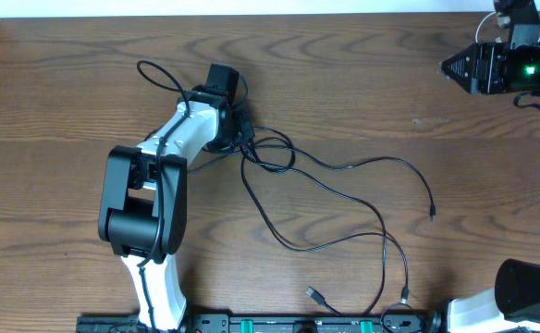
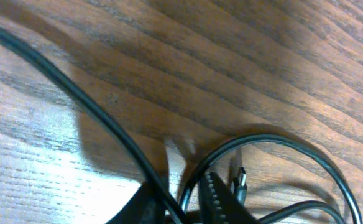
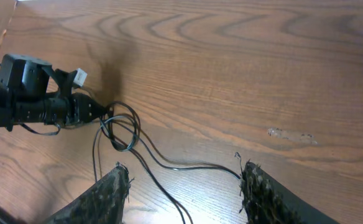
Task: Untangle cables
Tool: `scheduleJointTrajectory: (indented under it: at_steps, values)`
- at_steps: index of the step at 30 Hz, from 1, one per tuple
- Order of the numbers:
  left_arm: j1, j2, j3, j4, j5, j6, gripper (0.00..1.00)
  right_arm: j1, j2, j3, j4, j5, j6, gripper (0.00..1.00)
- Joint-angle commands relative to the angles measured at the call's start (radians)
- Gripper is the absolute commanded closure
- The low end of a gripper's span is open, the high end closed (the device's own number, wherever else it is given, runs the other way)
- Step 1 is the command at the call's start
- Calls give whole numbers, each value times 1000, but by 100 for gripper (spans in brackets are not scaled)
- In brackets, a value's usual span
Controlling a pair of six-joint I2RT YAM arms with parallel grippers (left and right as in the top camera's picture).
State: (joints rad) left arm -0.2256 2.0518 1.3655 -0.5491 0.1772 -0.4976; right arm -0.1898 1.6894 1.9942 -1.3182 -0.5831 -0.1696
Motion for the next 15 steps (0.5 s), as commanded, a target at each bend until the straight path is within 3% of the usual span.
scheduleJointTrajectory:
  at_steps: [1, 3, 9, 15]
  values:
    - [-3, 20, -36, -9, -13, -2, 87, 8, 0, 6, -3, 2, -11, 44]
    - [-3, 20, -36, -9, -13, -2, 92, 8, 0, 6, -7, 1, -11, 44]
    - [-3, -7, -20, -2, 9, 32, 93, 9, 0, 5, -14, 1, -11, 44]
    - [-3, -193, 9, -22, 77, 59, 93, 56, 0, 5, -16, 2, -11, 42]
